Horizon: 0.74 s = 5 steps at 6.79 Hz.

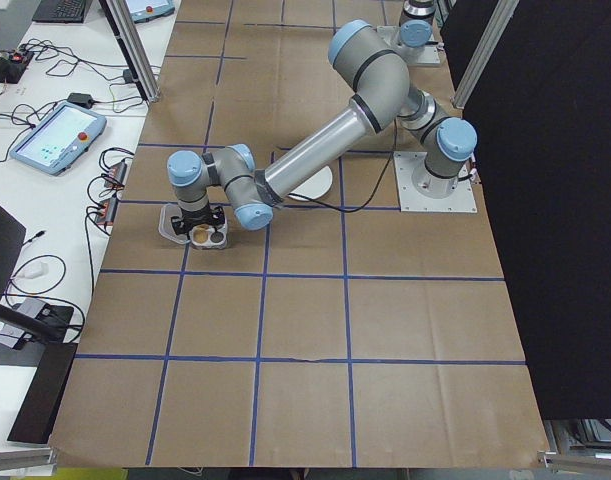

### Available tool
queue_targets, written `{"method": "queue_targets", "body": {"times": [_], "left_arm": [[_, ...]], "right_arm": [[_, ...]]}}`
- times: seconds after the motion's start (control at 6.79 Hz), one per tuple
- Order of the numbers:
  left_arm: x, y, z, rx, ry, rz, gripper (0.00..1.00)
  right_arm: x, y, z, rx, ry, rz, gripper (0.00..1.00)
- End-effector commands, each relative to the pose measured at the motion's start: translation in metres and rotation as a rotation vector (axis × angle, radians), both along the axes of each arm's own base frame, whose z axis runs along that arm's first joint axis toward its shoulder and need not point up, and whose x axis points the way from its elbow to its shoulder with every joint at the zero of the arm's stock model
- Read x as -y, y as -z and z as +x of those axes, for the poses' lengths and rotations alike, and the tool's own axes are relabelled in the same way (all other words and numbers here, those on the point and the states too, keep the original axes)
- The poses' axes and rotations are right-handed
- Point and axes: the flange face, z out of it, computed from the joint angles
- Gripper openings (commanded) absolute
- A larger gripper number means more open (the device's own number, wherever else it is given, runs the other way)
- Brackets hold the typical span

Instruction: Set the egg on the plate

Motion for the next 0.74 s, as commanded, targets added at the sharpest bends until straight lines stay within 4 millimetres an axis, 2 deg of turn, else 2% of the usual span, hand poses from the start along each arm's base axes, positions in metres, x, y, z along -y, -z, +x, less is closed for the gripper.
{"method": "queue_targets", "body": {"times": [0.0,0.44,0.59], "left_arm": [[-0.0005,0.0005,0.0003,0.003,-0.002,0.004,0.79],[-0.0008,0.0011,0.0003,0.004,-0.003,0.005,0.57],[-0.0008,0.0011,0.0003,0.004,-0.003,0.005,0.45]], "right_arm": [[0.0000,0.0000,0.0000,0.000,0.000,0.000,1.00],[0.0000,0.0000,0.0000,0.000,0.000,0.000,1.00],[0.0000,0.0000,0.0000,0.000,0.000,0.000,1.00]]}}
